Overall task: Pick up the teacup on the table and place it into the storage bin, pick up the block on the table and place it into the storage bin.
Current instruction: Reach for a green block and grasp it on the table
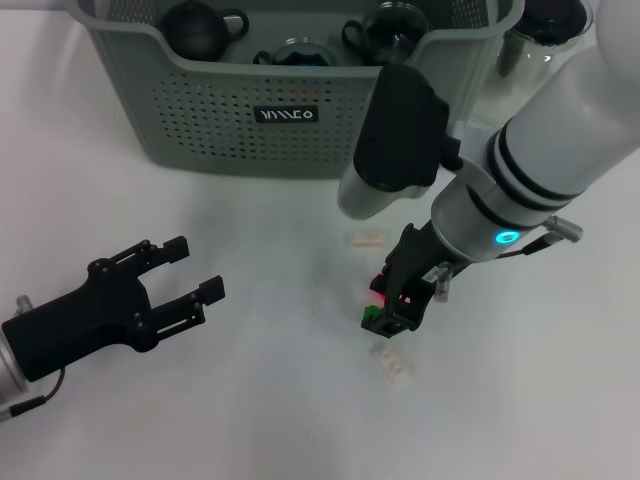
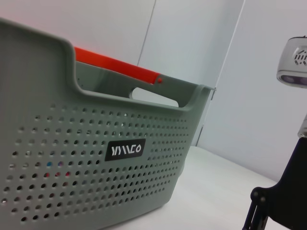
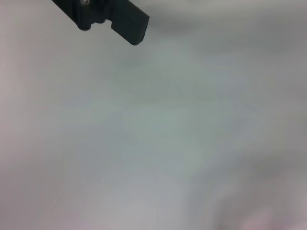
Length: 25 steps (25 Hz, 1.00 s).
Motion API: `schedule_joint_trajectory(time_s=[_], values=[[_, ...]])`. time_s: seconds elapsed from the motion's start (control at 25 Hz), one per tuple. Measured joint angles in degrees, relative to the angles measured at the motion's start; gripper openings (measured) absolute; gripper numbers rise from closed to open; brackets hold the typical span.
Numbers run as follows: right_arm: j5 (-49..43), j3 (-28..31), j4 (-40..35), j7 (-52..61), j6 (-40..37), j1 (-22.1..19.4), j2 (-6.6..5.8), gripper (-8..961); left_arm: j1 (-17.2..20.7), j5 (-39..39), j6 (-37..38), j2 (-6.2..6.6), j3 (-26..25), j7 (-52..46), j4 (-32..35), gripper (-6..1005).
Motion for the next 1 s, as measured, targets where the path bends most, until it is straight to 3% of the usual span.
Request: schedule_joint_trajectory(time_s=[0.44,1.0], values=[[0.6,-2.4,4.8,0.3,5.0,0.4,0.14,450,0.2,0.1,-0.6,-0.15,0.0,0.0,0.0,762],[1.6,-3.5,5.2,0.3,5.7,0.4,0.14,369,0.2,0.1,-0.6,-0.17,0.0,0.0,0.0,761]])
